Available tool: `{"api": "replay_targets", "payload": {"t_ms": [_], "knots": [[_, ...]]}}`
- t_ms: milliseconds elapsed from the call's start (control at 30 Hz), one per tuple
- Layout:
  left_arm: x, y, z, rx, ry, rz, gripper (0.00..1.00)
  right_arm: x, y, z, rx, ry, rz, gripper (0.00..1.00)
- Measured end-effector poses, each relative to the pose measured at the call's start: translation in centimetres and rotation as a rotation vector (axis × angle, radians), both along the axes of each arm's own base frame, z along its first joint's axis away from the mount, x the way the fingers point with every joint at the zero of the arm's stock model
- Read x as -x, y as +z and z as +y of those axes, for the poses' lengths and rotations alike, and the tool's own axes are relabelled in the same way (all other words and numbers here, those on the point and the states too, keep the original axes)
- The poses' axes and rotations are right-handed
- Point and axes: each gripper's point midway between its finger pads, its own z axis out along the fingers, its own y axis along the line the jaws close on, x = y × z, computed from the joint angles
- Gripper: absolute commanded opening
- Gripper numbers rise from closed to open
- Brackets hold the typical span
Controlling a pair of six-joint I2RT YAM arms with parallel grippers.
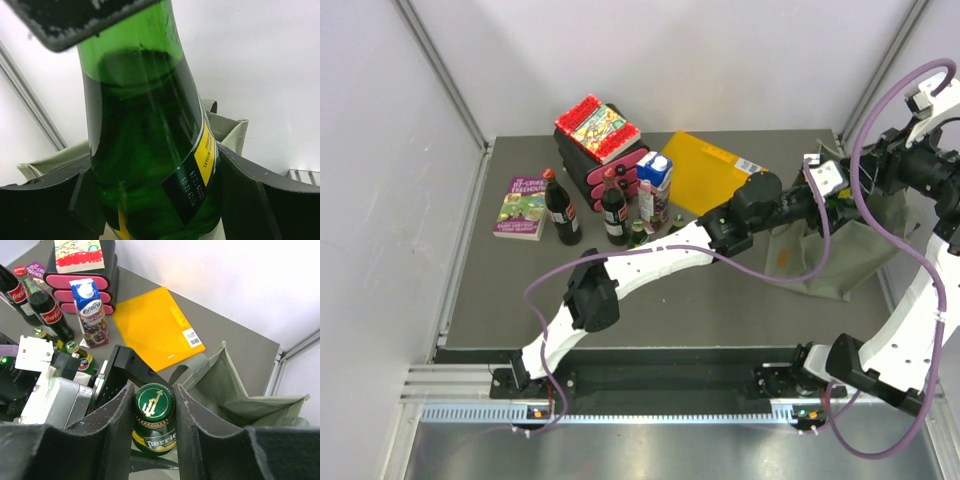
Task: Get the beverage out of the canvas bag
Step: Take out the drink from the canvas bag.
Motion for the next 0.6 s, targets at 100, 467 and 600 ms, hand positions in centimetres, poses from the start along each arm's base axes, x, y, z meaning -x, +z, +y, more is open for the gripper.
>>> {"api": "replay_targets", "payload": {"t_ms": [100,467,600], "knots": [[0.2,0.0,0.0,0.005,-0.008,0.026,0.00,-0.1,-0.1,0.1,-0.001,0.007,0.001,0.00],[1.2,0.5,0.8,0.004,-0.038,0.066,0.00,0.4,0.2,1.2,0.002,0.050,-0.036,0.56],[2.0,1.6,1.6,0.010,-0.063,0.061,0.00,0.9,1.4,2.0,-0.007,0.073,-0.087,0.73]]}}
